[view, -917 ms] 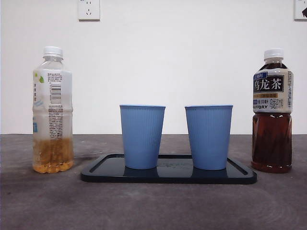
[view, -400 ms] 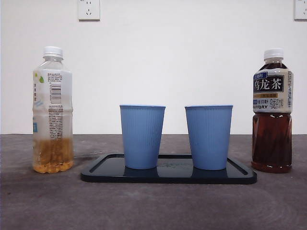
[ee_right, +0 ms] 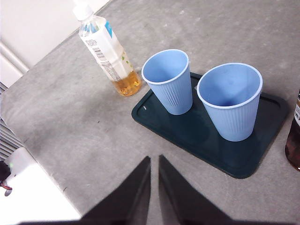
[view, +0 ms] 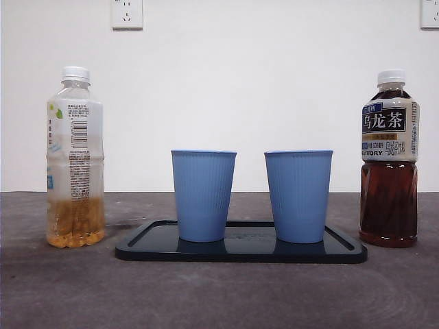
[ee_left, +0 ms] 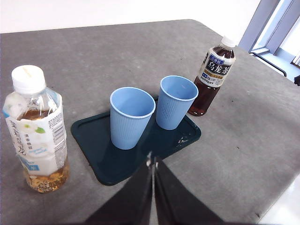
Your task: Pour the drink into the cup
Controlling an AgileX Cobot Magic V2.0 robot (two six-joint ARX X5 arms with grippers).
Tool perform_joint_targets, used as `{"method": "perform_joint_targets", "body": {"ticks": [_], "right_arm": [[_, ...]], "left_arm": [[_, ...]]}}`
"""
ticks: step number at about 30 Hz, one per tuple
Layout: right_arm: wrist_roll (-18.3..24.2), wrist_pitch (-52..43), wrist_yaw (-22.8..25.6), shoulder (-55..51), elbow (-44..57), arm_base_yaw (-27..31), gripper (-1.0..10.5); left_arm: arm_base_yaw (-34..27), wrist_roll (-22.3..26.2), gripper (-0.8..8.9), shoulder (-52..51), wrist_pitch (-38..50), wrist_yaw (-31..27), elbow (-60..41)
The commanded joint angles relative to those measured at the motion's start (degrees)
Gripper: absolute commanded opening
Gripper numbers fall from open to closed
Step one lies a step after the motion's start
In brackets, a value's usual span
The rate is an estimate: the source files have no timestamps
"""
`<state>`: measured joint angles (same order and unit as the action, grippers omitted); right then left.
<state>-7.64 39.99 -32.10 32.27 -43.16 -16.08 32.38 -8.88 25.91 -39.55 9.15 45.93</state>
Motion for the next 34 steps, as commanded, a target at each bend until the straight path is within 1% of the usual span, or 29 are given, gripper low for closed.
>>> {"method": "perform_joint_targets", "body": {"ticks": [1, 3, 5, 6, 8, 10, 13, 16, 18, 23, 26, 29, 34], "right_arm": [[0.6, -0.6, 0.0, 0.2, -0.8, -0.2, 0.2], [0.6, -0.6, 0.0, 0.2, -0.8, -0.2, 0.2], [0.6, -0.6, 0.0, 0.2, -0.8, -0.2, 0.2], [0.6, -0.6, 0.0, 0.2, -0.8, -0.2, 0.2], [0.6, -0.8, 0.0, 0.2, -0.8, -0.2, 0.2], [0.6, -0.9, 0.0, 0.2, -0.8, -0.2, 0.2], [0.6, -0.9, 0.0, 0.2, -0.8, -0.2, 0.2], [0.6, -0.9, 0.1, 0.2, -0.8, -0.2, 0.2], [0.6, -0.9, 0.1, 0.2, -0.8, -0.2, 0.2], [0.6, -1.0, 0.1, 0.2, -0.8, -0.2, 0.2], [0.6, -1.0, 0.1, 0.2, -0.8, -0.2, 0.2], [0.6, -1.0, 0.1, 0.2, -0.8, -0.2, 0.2], [0.6, -1.0, 0.1, 0.2, -0.8, -0.2, 0.2]], "left_arm": [[-1.4, 0.7, 0.06, -0.5, 2.1, -0.1, 0.0], [-4.1, 0.7, 0.06, -1.1, 4.5, 1.9, -2.1], [-7.8, 0.7, 0.06, -2.8, 9.3, 3.4, -6.5], [-10.1, 1.4, 0.06, -4.3, 12.6, 3.3, -9.5], [-15.1, 4.2, 0.06, -8.0, 19.1, 2.9, -16.5], [-19.6, 5.4, 0.06, -12.0, 23.9, 2.9, -23.1], [-25.1, 4.6, 0.06, -18.2, 29.0, 2.1, -32.6], [-28.5, 1.4, 0.06, -23.3, 31.9, -2.6, -39.1], [-29.9, 0.9, 0.06, -25.7, 31.8, -4.5, -41.3], [-31.3, 1.0, 0.06, -25.7, 31.5, -6.3, -43.7], [-31.3, 1.2, 0.06, -25.7, 31.7, -6.5, -45.3], [-31.3, 1.1, 0.06, -25.7, 28.8, -6.5, -45.2], [-31.3, 1.1, 0.06, -25.7, 28.9, -6.5, -45.2]]}}
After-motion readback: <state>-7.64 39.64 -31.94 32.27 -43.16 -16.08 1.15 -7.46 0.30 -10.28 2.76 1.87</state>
